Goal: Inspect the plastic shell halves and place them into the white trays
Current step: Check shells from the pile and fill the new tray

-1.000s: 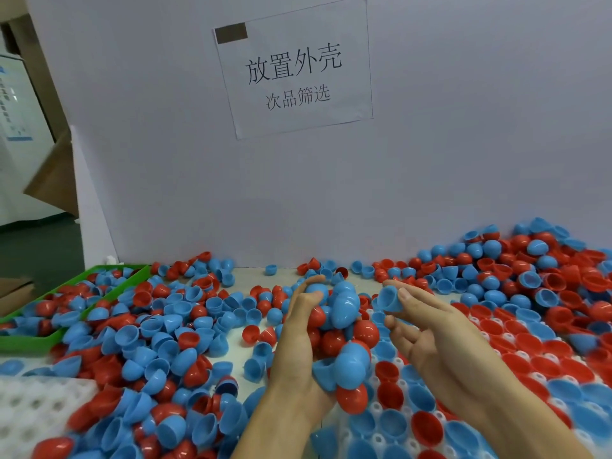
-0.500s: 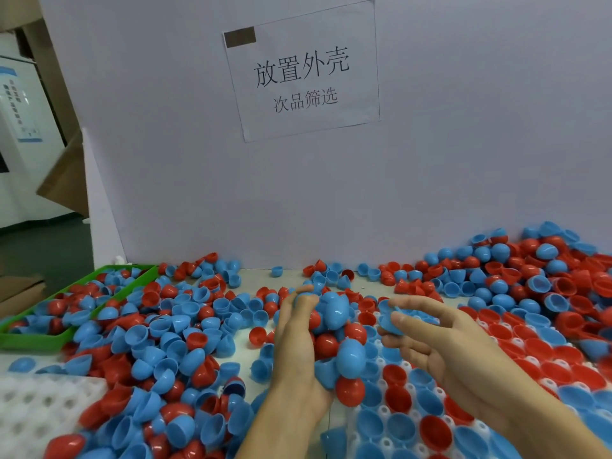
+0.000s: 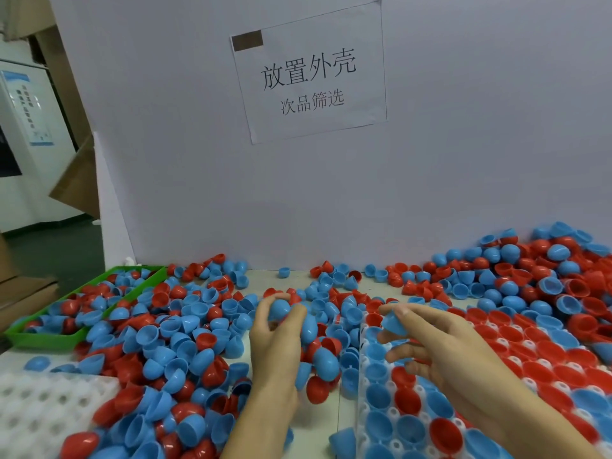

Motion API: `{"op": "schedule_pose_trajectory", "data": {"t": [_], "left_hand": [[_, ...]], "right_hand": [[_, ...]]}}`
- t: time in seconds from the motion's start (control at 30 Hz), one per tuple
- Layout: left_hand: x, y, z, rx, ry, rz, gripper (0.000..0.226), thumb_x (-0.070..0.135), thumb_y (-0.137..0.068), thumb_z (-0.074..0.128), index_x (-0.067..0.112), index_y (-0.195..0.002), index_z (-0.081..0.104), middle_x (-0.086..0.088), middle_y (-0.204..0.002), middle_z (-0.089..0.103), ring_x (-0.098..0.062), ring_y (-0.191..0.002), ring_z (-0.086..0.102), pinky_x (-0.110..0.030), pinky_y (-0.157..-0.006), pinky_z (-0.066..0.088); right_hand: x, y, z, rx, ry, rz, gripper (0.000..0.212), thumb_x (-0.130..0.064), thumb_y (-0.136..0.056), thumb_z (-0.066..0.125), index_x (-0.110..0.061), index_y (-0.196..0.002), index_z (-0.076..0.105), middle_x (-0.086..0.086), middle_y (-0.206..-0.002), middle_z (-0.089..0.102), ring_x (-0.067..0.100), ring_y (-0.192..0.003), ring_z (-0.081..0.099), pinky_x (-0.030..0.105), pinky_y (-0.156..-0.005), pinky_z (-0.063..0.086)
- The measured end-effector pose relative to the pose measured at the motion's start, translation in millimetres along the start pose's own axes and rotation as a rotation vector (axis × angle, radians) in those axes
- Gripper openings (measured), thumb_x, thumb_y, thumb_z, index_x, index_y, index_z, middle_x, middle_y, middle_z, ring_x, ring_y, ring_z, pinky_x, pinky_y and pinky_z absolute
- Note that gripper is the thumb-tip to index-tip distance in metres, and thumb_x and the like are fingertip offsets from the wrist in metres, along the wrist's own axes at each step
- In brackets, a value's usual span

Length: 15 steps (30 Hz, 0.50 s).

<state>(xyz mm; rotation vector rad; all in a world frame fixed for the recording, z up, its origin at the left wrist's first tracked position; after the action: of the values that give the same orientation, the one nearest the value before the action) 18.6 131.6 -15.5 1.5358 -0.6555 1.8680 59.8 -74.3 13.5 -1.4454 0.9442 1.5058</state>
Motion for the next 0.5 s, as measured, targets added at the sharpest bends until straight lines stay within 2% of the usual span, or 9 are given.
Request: {"op": "schedule_pose_trajectory", "data": {"t": [0.07,0.17,0.27,0.37,0.4,0.43,0.5], "left_hand": [[-3.7,-3.0,-1.0,-0.037,-0.034,-0.022,0.022,0.016,-0.091,0.067,0.037,-0.083,0.069,0.003,-0.080,0.074,-0.026,-0.085,0.071,-0.050,-0.078,0.061],[-8.7,-7.0,1.7,-0.095,-0.056,-0.060,0.020,0.010,-0.089,0.064,0.026,-0.085,0.075,-0.001,-0.095,0.076,-0.017,-0.086,0.067,-0.036,-0.070,0.056],[-6.4,-7.5,3.6,-0.144,-0.172,0.010,0.022,0.016,-0.094,0.062,0.027,-0.087,0.080,0.007,-0.101,0.076,-0.006,-0.095,0.067,-0.020,-0.076,0.051],[3.4,-2.9,4.0,-0.204,-0.290,0.133,0.017,0.029,-0.099,0.061,0.037,-0.093,0.075,0.021,-0.102,0.072,0.013,-0.092,0.063,-0.001,-0.065,0.045],[6.0,-0.2,6.3,-0.221,-0.386,0.183,0.014,0.036,-0.099,0.058,0.041,-0.095,0.071,0.025,-0.104,0.069,0.014,-0.095,0.061,0.000,-0.069,0.044],[7.3,2.2,9.7,-0.226,-0.544,0.255,0.013,0.043,-0.100,0.055,0.044,-0.100,0.067,0.028,-0.108,0.065,0.011,-0.102,0.059,-0.004,-0.080,0.043],[14.4,12.3,16.4,-0.181,-0.884,0.441,0.018,0.051,-0.099,0.049,0.047,-0.112,0.060,0.030,-0.116,0.055,0.005,-0.113,0.045,-0.028,-0.107,0.036]], "right_hand": [[0.6,0.0,-0.8,0.009,0.004,0.001,0.030,-0.048,-0.072,0.063,-0.031,-0.090,0.080,0.008,-0.090,0.077,0.023,-0.073,0.072,0.035,-0.072,0.054],[2.5,0.2,-0.9,0.012,0.015,0.004,0.024,-0.044,-0.083,0.061,-0.032,-0.091,0.079,0.009,-0.091,0.077,0.023,-0.074,0.072,0.035,-0.072,0.053],[4.9,0.0,-1.6,0.024,0.037,0.018,0.023,-0.036,-0.094,0.057,-0.030,-0.093,0.079,0.007,-0.092,0.077,0.022,-0.075,0.072,0.034,-0.071,0.052],[5.7,0.2,-0.4,0.030,0.054,0.017,0.021,-0.036,-0.094,0.058,-0.035,-0.094,0.079,-0.005,-0.096,0.076,0.018,-0.079,0.073,0.031,-0.072,0.053],[5.5,0.7,0.1,0.033,0.063,0.009,0.019,-0.036,-0.093,0.059,-0.038,-0.093,0.078,-0.011,-0.095,0.076,0.014,-0.080,0.073,0.029,-0.072,0.054],[6.1,0.6,-0.6,0.039,0.070,-0.004,0.017,-0.037,-0.090,0.061,-0.039,-0.092,0.078,-0.014,-0.094,0.075,0.012,-0.081,0.073,0.026,-0.071,0.054],[5.9,1.1,-0.6,0.053,0.062,-0.027,0.019,-0.040,-0.082,0.065,-0.035,-0.098,0.074,-0.014,-0.091,0.076,0.008,-0.081,0.074,0.021,-0.068,0.054]]}}
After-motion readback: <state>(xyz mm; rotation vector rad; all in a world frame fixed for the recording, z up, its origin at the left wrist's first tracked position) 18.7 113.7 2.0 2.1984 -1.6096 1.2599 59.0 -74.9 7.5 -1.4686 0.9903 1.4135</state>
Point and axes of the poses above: each hand's wrist, its own y-axis away from the middle knuckle, its own z-axis out of the palm, x = y × z, the point moved 5 cm from there along -y, towards the middle knuckle
